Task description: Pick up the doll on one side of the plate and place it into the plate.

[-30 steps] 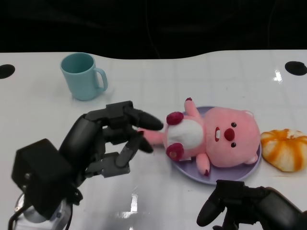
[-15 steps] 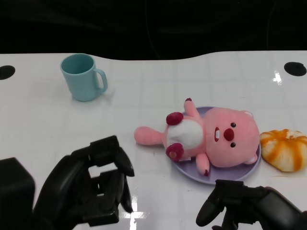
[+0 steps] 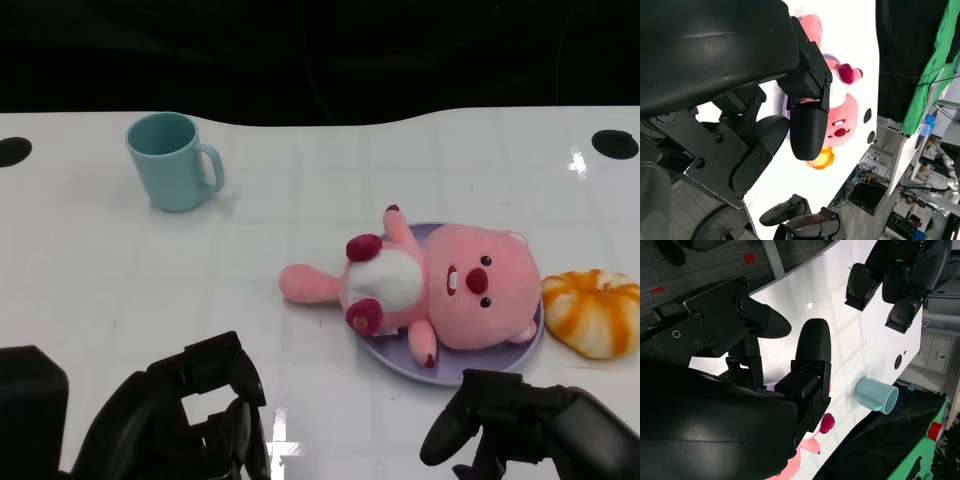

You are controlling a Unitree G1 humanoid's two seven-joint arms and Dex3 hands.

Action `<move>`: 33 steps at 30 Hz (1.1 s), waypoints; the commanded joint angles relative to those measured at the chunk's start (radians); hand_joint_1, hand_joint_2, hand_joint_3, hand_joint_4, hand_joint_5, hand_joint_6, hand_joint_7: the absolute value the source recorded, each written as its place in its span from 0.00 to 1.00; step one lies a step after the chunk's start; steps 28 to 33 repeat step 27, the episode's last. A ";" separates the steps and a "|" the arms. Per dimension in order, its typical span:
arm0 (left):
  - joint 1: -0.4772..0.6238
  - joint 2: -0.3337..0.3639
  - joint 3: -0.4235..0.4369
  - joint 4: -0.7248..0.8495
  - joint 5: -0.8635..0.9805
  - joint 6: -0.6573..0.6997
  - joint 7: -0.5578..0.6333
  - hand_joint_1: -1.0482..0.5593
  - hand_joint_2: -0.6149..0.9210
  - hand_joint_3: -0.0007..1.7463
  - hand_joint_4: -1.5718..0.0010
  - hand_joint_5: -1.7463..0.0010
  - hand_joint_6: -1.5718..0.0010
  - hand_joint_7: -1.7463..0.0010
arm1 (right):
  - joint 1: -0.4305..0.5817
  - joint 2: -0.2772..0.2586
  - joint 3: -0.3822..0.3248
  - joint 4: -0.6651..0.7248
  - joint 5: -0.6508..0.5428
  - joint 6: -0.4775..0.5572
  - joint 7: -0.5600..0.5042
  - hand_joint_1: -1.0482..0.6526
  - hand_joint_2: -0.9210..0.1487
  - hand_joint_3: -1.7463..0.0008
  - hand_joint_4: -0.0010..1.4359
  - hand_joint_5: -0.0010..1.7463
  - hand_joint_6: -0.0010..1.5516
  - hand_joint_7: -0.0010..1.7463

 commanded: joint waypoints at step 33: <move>0.004 0.046 0.006 0.007 -0.013 0.042 -0.002 0.55 0.64 0.85 0.43 0.00 0.54 0.00 | 0.043 0.015 -0.031 0.017 0.022 -0.092 -0.014 0.55 0.25 0.47 0.43 0.92 0.37 0.71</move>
